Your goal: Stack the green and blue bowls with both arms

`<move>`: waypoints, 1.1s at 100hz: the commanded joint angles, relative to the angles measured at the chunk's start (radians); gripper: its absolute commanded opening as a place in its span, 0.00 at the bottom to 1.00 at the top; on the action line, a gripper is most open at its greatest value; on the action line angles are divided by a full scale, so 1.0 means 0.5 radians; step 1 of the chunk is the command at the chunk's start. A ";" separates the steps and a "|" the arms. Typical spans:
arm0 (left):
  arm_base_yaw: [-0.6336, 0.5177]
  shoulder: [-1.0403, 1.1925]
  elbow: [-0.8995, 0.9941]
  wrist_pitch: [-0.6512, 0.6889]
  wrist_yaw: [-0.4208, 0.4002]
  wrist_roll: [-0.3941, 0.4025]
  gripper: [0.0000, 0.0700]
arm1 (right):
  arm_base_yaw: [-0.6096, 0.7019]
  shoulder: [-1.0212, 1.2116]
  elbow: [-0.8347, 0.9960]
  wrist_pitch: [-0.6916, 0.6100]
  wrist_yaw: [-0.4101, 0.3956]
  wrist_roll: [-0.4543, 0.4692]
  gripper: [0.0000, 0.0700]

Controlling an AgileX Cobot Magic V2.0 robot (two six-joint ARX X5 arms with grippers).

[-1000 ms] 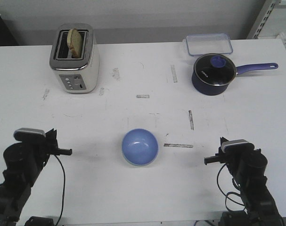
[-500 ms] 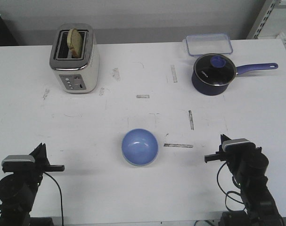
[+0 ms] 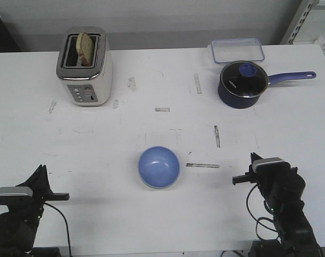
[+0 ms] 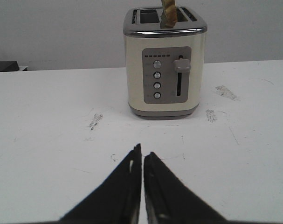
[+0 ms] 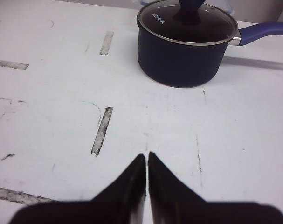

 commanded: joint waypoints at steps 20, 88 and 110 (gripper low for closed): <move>0.003 -0.053 0.005 0.032 -0.007 -0.008 0.00 | 0.002 0.011 0.015 0.028 0.007 0.011 0.00; 0.004 -0.423 -0.968 0.657 -0.031 -0.152 0.00 | 0.002 0.011 0.015 0.028 0.007 0.011 0.00; 0.003 -0.423 -0.967 0.659 -0.031 -0.153 0.00 | 0.002 0.011 0.015 0.028 0.007 0.012 0.00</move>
